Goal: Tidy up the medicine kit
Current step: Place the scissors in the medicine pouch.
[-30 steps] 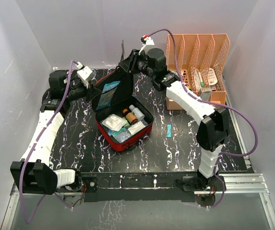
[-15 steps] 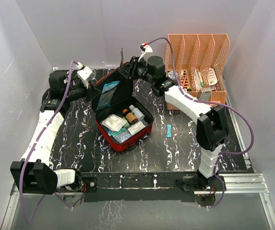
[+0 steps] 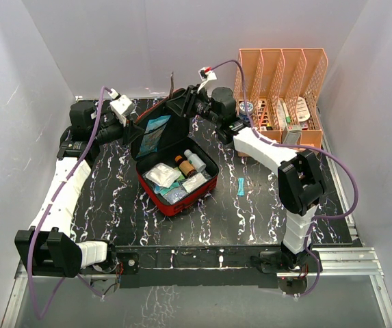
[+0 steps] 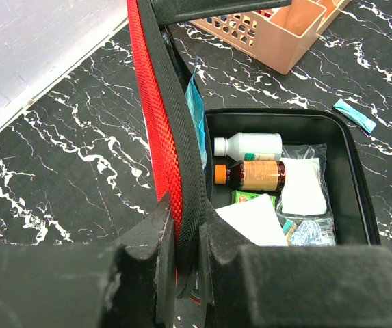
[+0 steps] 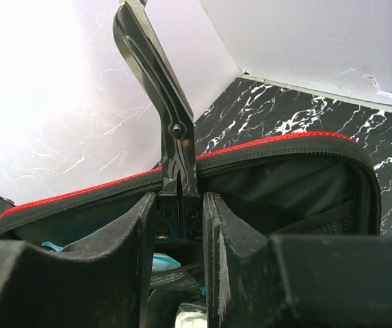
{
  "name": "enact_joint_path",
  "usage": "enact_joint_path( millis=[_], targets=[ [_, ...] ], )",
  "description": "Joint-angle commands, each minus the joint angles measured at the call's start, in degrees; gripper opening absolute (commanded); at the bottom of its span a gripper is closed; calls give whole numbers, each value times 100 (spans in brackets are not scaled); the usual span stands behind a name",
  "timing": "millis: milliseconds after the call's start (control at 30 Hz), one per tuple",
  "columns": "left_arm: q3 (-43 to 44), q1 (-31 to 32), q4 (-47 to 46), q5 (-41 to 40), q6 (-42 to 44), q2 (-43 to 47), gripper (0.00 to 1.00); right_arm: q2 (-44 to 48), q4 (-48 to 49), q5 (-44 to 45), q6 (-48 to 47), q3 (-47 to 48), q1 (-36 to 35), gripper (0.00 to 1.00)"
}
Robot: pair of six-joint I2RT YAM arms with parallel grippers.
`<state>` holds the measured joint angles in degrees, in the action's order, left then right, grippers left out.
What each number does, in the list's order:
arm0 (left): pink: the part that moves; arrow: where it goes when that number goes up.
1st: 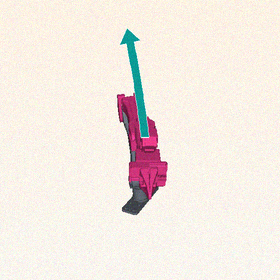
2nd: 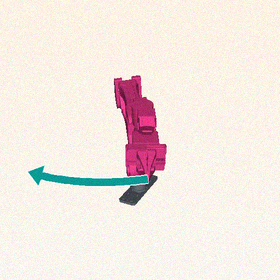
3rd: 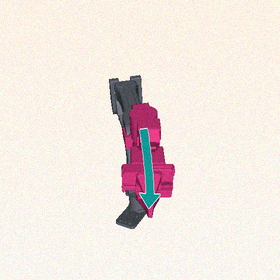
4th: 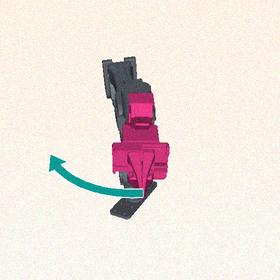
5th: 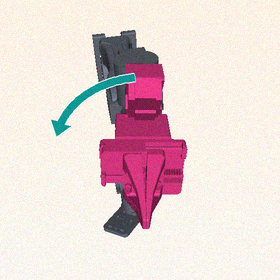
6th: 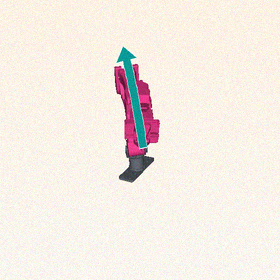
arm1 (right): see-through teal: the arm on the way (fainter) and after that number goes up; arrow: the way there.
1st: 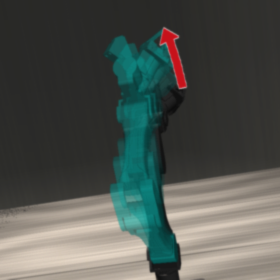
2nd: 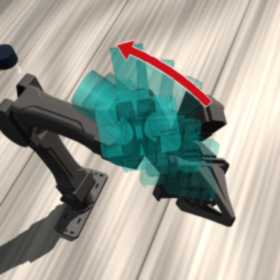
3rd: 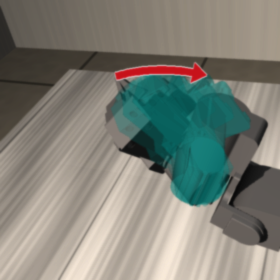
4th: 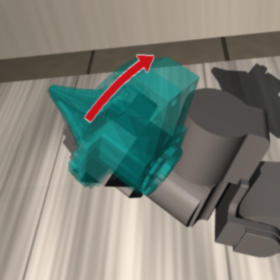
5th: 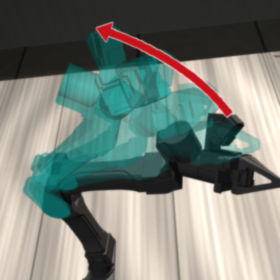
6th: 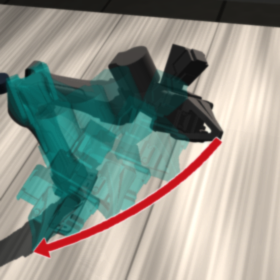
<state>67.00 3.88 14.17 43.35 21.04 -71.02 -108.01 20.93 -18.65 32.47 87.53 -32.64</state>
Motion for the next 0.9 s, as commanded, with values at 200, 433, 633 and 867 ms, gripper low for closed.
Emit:
enact_joint_path(
  millis=[200,433,633,867],
  targets=[
    [119,43,433,343,-6,79,0,-71,309,-208,-318,-87,-144,0],
    [104,45,474,384,23,117,0,-188,-196,-80,-637,-2,-233,0],
    [77,43,471,393,41,133,0,-91,-586,197,-784,59,-258,25],
    [41,43,460,402,50,135,0,426,-763,399,-1061,-248,-260,33]
  ],
)
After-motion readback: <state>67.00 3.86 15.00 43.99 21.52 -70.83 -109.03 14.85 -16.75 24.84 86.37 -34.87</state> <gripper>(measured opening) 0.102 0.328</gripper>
